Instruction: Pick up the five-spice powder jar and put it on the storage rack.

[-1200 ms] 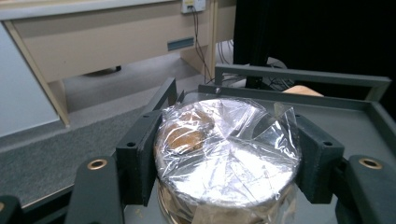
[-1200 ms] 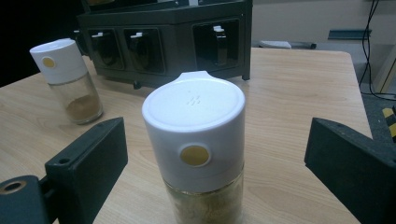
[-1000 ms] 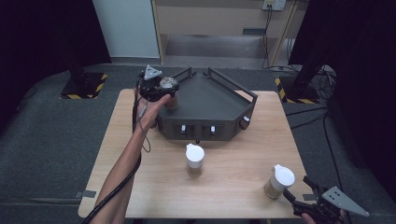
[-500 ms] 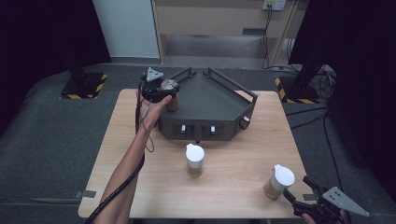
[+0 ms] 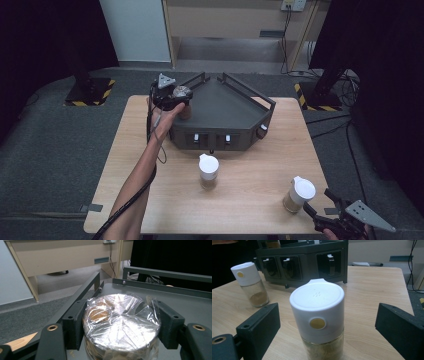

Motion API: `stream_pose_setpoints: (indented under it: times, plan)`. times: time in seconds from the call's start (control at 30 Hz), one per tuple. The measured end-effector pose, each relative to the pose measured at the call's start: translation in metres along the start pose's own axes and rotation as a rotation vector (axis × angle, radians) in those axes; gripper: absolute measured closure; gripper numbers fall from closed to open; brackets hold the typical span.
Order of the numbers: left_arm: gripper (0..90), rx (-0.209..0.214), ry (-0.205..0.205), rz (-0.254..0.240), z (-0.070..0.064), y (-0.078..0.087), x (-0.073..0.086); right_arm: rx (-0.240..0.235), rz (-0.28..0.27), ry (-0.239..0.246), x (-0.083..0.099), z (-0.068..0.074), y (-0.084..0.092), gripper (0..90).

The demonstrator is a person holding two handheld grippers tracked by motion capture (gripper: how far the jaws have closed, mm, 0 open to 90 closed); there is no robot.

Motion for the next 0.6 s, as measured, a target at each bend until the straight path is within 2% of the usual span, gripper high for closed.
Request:
stream_pose_setpoints:
  times: [0.13,0.2,0.27,0.37,0.47,0.6]
  plan:
    - [30.7,-0.009,-0.012,-0.006,-0.002,0.0,-0.001,-0.001,0.0,0.001,0.0,0.0,0.0,5.8]
    - [26.2,-0.015,-0.011,-0.007,-0.003,0.001,-0.003,-0.002,0.0,0.001,0.0,0.0,0.0,5.8]
    - [19.7,-0.001,0.005,-0.017,-0.003,0.002,-0.006,-0.002,0.0,0.003,0.0,0.0,0.0,5.8]
    - [13.2,0.004,0.004,-0.033,-0.007,0.006,-0.012,-0.002,0.0,0.002,0.0,0.0,0.0,5.8]
    - [9.0,0.01,0.008,-0.042,-0.009,0.011,-0.021,-0.002,0.0,0.003,0.0,0.001,0.0,5.8]
    - [7.8,0.023,-0.007,-0.057,-0.012,0.02,-0.031,-0.002,-0.001,0.003,0.0,0.001,0.0,5.8]
Point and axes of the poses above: each handheld gripper's, and its own axes: y roughly backward along the jaws, x roughly out of its underside, z roughly to its left, the point moved 10 cm from there along -y, roughly forward along the jaws, and after that the axes turned 14 degrees about y, right-handed, at the moved point
